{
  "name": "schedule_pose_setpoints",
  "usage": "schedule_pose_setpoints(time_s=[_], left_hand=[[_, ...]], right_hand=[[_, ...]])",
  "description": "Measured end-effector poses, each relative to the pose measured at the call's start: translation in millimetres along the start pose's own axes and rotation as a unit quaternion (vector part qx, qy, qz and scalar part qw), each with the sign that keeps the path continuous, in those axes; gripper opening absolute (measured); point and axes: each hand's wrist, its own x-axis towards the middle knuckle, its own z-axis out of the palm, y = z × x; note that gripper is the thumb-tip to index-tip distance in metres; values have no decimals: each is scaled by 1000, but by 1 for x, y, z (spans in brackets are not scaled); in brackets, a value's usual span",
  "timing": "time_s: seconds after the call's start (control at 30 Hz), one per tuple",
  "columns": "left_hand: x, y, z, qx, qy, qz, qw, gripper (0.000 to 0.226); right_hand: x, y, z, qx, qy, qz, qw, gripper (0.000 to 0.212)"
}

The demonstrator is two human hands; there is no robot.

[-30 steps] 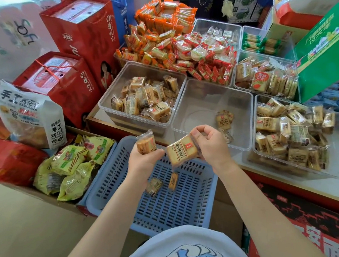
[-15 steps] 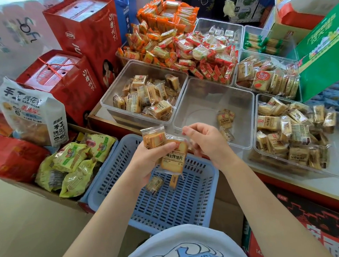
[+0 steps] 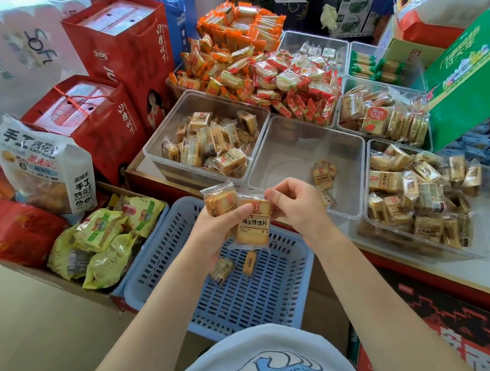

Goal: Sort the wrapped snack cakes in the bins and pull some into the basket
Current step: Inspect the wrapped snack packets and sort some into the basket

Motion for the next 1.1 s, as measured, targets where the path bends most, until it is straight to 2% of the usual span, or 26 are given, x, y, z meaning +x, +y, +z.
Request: schedule_pose_setpoints(time_s=[0.1, 0.17, 0.27, 0.37, 0.43, 0.67, 0.77, 0.87, 1.0, 1.07, 1.1], left_hand=[[0, 6, -1, 11, -48, -51, 997, 49], [0, 6, -1, 15, -44, -58, 997, 54], [3, 6, 2, -80, 59, -88, 991, 53], [6, 2, 0, -154, 160, -123, 967, 39], [7, -2, -1, -165, 188, -133, 959, 38], [4, 1, 5, -212, 236, -150, 936, 36], [4, 2, 4, -206, 229, -144, 941, 45], [4, 2, 1, -180, 202, -122, 955, 38], [3, 6, -3, -84, 110, -65, 988, 35], [2, 7, 2, -37, 58, -53, 996, 34], [2, 6, 5, -24, 39, -51, 998, 32]], right_hand=[[2, -1, -3, 28, 28, -16, 999, 12], [3, -2, -5, 59, 38, -9, 998, 9], [4, -1, -6, 70, 11, 25, 997, 15], [-1, 2, -5, 20, -94, 58, 994, 34], [-5, 6, -2, -6, -122, 43, 992, 32], [-5, 13, 1, -57, -97, 0, 994, 14], [-4, 14, -1, -36, -92, 2, 995, 11], [-3, 14, -4, -34, -108, 6, 994, 10], [0, 5, -5, -24, -102, 31, 994, 31], [0, 3, -3, -23, -114, 54, 992, 50], [0, 4, -1, -27, -112, 58, 992, 51]])
